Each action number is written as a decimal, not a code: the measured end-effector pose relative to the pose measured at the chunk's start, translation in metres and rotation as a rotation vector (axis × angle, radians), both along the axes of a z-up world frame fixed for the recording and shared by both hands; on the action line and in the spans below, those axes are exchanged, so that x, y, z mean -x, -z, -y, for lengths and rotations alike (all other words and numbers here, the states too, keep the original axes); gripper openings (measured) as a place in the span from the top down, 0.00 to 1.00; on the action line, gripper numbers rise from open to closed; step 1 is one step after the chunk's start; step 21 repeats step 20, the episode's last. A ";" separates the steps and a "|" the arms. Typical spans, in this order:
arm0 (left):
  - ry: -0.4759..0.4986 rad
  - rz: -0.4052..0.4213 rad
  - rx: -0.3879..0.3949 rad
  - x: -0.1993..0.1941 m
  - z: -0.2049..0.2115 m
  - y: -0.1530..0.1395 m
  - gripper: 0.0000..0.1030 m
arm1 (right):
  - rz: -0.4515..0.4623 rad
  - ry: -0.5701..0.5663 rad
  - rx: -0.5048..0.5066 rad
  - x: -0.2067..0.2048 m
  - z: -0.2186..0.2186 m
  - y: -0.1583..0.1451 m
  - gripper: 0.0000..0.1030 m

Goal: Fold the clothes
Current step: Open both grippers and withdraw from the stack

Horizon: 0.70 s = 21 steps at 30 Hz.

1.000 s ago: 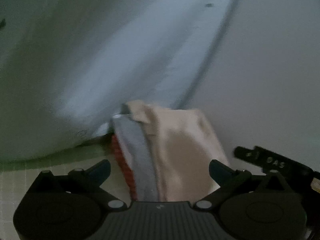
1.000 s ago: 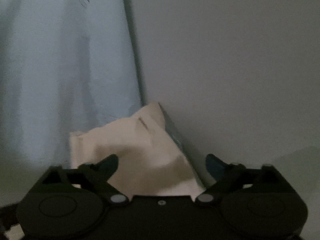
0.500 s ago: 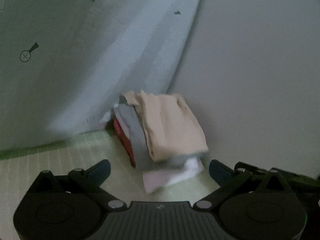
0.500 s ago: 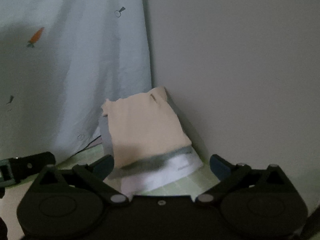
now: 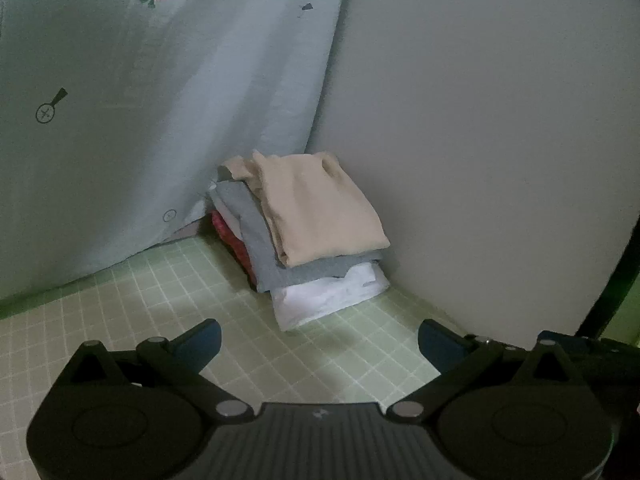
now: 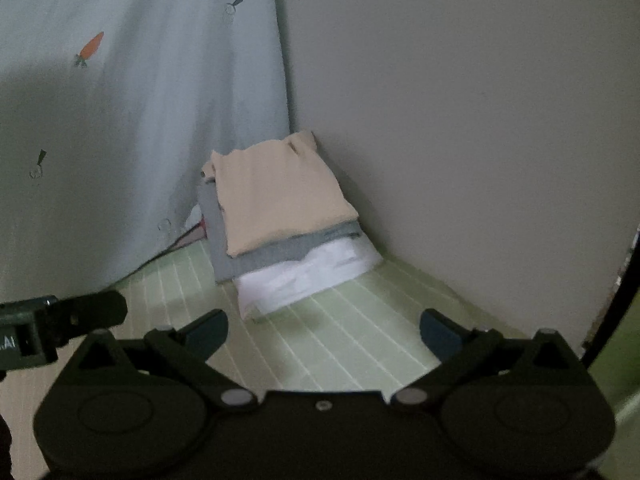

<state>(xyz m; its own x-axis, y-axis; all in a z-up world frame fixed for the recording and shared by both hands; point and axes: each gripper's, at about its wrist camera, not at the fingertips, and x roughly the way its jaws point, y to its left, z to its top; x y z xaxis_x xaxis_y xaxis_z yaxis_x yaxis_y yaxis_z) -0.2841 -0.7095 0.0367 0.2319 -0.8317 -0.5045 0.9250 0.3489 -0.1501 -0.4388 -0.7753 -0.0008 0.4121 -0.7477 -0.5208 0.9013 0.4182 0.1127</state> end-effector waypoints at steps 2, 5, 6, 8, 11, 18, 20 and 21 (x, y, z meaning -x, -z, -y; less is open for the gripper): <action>0.006 0.006 0.003 0.003 -0.002 -0.001 0.00 | -0.008 0.002 0.001 0.002 -0.004 0.001 0.00; 0.012 0.010 0.006 0.006 -0.004 -0.002 0.00 | -0.010 0.007 0.001 0.005 -0.008 0.001 0.00; 0.012 0.011 0.006 0.007 -0.005 -0.002 0.00 | -0.011 0.009 0.002 0.005 -0.009 0.001 0.00; 0.014 0.014 0.006 0.009 -0.006 -0.003 0.00 | -0.019 0.011 0.009 0.006 -0.010 0.001 0.00; 0.017 0.012 0.006 0.010 -0.006 -0.004 0.00 | -0.017 0.013 0.016 0.007 -0.011 -0.001 0.00; 0.027 0.015 0.007 0.012 -0.007 -0.006 0.00 | -0.016 0.014 0.018 0.008 -0.011 -0.002 0.00; 0.027 0.016 0.007 0.012 -0.007 -0.007 0.00 | -0.017 0.015 0.019 0.009 -0.012 -0.003 0.00; 0.027 0.016 0.007 0.012 -0.007 -0.007 0.00 | -0.017 0.015 0.019 0.009 -0.012 -0.003 0.00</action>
